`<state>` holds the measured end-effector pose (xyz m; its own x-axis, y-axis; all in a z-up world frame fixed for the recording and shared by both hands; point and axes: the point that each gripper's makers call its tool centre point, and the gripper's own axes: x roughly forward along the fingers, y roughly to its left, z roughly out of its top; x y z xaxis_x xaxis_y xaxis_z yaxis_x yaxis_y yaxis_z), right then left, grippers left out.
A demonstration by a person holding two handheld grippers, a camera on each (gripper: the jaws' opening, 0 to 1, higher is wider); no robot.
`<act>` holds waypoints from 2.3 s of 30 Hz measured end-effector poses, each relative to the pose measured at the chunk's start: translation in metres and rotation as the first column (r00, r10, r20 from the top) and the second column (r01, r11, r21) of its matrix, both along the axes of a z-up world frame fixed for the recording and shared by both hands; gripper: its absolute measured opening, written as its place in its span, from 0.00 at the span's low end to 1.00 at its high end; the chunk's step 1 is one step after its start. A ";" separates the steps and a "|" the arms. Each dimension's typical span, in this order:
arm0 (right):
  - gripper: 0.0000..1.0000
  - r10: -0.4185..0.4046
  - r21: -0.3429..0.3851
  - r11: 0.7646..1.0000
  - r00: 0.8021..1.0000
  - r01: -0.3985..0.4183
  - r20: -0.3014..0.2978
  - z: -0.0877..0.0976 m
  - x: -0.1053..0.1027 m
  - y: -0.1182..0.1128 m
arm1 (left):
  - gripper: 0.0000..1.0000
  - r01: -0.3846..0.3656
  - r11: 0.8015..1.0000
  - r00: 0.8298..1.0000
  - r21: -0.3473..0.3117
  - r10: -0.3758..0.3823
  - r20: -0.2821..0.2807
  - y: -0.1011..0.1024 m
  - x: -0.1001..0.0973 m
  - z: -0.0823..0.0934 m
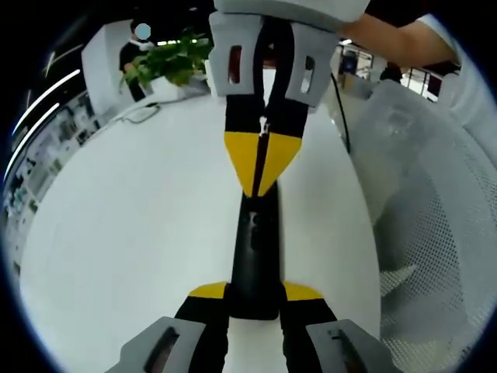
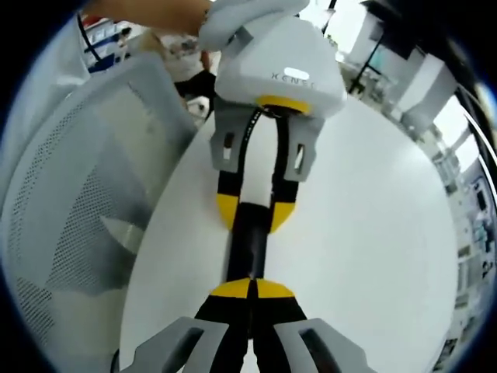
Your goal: Press the specified remote control buttons in sequence, fully releasing each button before pressing the next.
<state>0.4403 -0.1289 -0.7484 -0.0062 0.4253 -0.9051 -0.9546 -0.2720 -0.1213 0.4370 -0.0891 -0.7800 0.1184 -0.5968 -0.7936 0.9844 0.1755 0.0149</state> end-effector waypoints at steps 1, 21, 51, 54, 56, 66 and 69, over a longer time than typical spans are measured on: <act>0.00 0.001 -0.003 1.000 1.000 -0.001 -0.002 -0.002 0.000 0.000 | 0.24 0.000 1.000 1.000 0.000 0.000 0.000 0.000 0.000 0.000; 0.00 0.027 -0.033 0.999 0.999 -0.028 -0.033 -0.021 -0.005 0.004 | 0.24 0.002 1.000 1.000 -0.002 -0.002 0.000 0.001 0.002 -0.001; 0.00 0.009 -0.041 0.999 0.998 -0.012 -0.062 -0.026 -0.004 0.004 | 0.24 -0.001 1.000 1.000 -0.009 0.001 -0.002 0.001 0.001 -0.001; 0.00 0.007 -0.042 0.999 0.998 -0.009 -0.061 -0.026 -0.004 0.004 | 0.24 -0.001 1.000 1.000 -0.008 0.001 -0.001 0.001 0.001 -0.001; 0.00 -0.001 -0.040 0.999 0.998 -0.002 -0.060 -0.026 -0.004 0.004 | 0.24 -0.002 1.000 1.000 -0.008 0.002 -0.001 0.001 0.001 -0.001; 0.00 -0.031 -0.017 0.999 0.998 0.031 -0.057 -0.026 -0.004 0.004 | 0.24 -0.004 1.000 1.000 -0.004 0.004 -0.001 0.001 0.001 -0.001; 0.00 -0.028 -0.021 0.999 0.998 0.027 -0.051 -0.026 -0.004 0.004 | 0.24 -0.004 1.000 1.000 -0.005 0.004 -0.001 0.001 0.000 -0.001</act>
<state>0.4360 -0.1246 -0.7740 -0.0415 0.4076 -0.9122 -0.9666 -0.2476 -0.0667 0.4374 -0.0882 -0.7809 0.1200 -0.6003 -0.7907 0.9837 0.1794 0.0131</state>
